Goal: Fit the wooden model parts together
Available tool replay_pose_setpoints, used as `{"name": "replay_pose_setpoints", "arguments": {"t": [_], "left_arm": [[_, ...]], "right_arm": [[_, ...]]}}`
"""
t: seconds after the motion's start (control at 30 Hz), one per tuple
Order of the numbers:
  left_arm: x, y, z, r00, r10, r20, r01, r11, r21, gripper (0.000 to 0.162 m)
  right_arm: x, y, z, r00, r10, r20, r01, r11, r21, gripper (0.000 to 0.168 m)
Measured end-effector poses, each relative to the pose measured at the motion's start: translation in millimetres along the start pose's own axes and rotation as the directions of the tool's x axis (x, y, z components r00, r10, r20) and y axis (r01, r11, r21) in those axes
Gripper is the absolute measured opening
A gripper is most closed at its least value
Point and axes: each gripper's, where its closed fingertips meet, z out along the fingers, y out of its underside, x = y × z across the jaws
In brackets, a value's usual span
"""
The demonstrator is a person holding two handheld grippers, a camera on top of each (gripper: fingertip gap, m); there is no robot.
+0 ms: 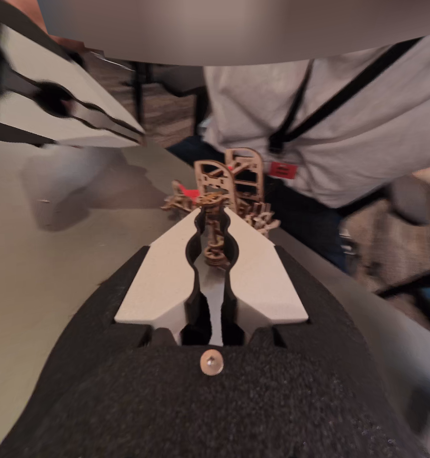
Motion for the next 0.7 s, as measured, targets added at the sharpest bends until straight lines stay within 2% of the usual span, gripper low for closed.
{"name": "replay_pose_setpoints", "arguments": {"t": [0.03,0.17,0.3,0.4,0.57,0.7], "left_arm": [[2,3,1,0.998,-0.016,-0.055,0.016,1.000,-0.010,0.008],[-20,10,8,0.997,0.063,-0.046,-0.065,0.996,-0.061,0.015],[-19,3,6,0.980,0.145,-0.138,-0.147,0.989,-0.006,0.009],[-19,0,3,0.964,0.153,-0.217,-0.142,0.988,0.064,0.006],[-18,-2,3,0.950,0.147,-0.274,-0.128,0.988,0.087,0.009],[-21,2,7,0.950,0.148,-0.276,-0.132,0.988,0.077,0.011]], "right_arm": [[0,0,0,1.000,-0.003,0.005,0.003,1.000,0.006,0.004],[-3,2,0,0.999,-0.012,0.048,0.010,0.999,0.038,0.004],[-4,7,-1,0.994,-0.015,0.110,0.002,0.993,0.114,0.004],[-11,7,-7,0.981,-0.061,0.185,0.021,0.977,0.211,0.004],[-28,7,-32,0.907,-0.110,0.407,-0.026,0.949,0.314,0.004],[-39,7,-52,0.849,-0.161,0.504,-0.033,0.935,0.354,0.004]]}}
